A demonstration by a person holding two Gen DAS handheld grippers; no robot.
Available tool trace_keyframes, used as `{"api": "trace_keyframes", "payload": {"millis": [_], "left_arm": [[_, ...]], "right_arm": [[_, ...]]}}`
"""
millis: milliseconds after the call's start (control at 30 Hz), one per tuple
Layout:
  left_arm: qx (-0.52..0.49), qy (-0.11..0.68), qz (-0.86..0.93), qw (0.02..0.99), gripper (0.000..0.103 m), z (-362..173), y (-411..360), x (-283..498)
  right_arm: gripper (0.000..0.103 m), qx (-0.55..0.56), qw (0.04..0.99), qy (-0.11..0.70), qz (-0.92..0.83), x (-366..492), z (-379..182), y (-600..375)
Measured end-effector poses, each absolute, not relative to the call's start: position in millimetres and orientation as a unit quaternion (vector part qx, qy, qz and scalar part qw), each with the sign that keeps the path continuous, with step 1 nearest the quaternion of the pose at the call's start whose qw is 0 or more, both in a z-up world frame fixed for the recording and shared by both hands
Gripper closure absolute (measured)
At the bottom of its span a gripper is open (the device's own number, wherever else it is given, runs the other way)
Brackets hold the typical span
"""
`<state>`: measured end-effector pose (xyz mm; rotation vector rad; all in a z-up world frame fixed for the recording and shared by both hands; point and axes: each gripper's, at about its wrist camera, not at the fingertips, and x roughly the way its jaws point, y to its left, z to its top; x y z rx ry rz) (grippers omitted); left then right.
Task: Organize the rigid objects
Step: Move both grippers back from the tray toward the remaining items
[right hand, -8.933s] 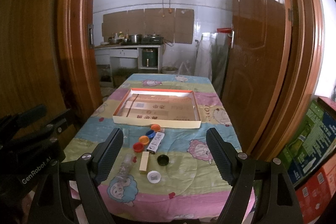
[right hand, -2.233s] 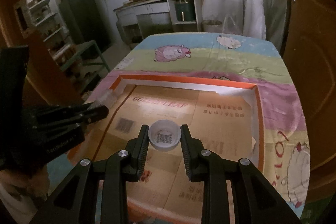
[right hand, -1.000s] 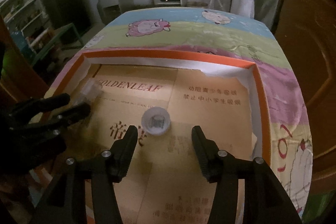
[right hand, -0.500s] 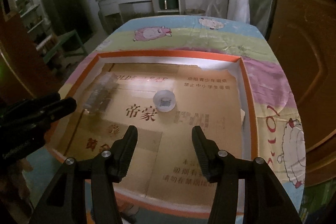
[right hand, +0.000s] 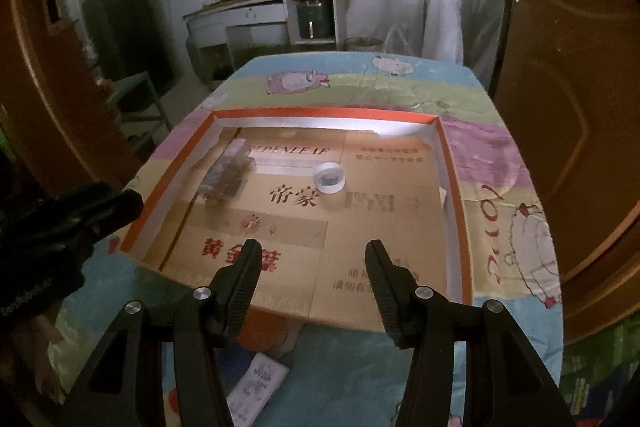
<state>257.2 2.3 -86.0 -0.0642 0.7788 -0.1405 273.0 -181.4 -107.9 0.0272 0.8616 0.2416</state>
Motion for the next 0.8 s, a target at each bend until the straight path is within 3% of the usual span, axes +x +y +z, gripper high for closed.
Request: {"api": "trace_keyframes", "payload": {"millis": [800], "left_arm": [[-0.009, 0.342, -0.060, 0.938, 0.051, -66, -5, 177]], "right_arm": [[0.047, 0.031, 0.919, 0.382, 0.088, 182, -77, -182]]}}
